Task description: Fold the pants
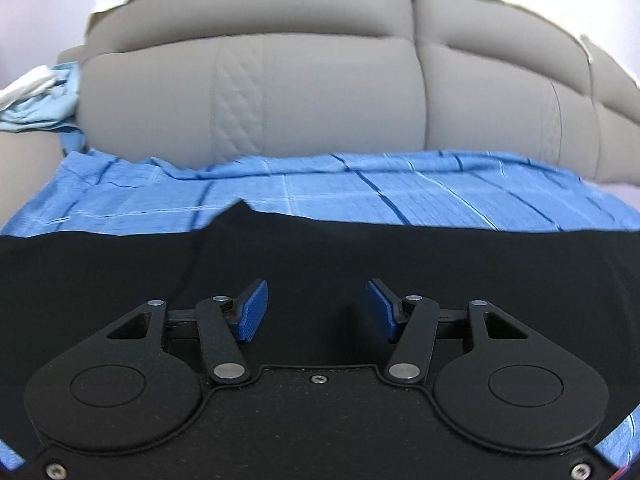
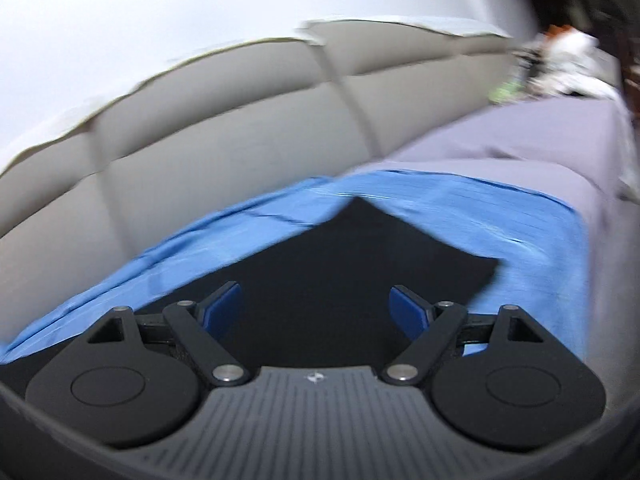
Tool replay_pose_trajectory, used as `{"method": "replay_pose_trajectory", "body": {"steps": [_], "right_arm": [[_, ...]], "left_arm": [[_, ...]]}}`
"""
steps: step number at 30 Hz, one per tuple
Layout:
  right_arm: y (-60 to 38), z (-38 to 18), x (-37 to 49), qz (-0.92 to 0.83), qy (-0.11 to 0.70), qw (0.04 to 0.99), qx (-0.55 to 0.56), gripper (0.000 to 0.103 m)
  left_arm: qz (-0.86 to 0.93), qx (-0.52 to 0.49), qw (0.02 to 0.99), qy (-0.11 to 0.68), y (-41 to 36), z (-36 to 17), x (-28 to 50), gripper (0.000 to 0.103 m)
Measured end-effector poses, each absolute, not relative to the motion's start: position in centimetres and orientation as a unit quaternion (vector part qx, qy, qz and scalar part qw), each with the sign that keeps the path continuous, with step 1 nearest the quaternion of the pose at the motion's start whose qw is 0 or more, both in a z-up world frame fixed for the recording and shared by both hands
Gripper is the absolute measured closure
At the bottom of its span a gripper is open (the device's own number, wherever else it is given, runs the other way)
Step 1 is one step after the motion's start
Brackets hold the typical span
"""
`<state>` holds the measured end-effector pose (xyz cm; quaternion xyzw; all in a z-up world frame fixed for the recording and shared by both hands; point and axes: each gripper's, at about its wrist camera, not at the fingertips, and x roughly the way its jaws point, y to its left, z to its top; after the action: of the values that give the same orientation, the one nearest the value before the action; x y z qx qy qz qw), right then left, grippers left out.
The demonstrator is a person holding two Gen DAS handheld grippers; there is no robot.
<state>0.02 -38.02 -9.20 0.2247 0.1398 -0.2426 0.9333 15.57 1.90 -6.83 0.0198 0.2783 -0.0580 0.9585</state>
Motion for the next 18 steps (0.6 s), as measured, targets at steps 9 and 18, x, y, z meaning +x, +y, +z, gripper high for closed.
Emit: {"method": "replay_pose_trajectory", "body": {"steps": [9,18], "right_arm": [[-43.7,-12.8,-1.2,-0.287,0.151,0.895,0.307,0.012],[-45.3,-12.6,3.9,-0.247,0.190,0.921,0.233,0.008]], "left_arm": [[-0.027,0.045,0.947,0.316,0.0,-8.2,17.0,0.049],[-0.023,0.043,0.944,0.327,0.0,-7.9,17.4,0.046]]}}
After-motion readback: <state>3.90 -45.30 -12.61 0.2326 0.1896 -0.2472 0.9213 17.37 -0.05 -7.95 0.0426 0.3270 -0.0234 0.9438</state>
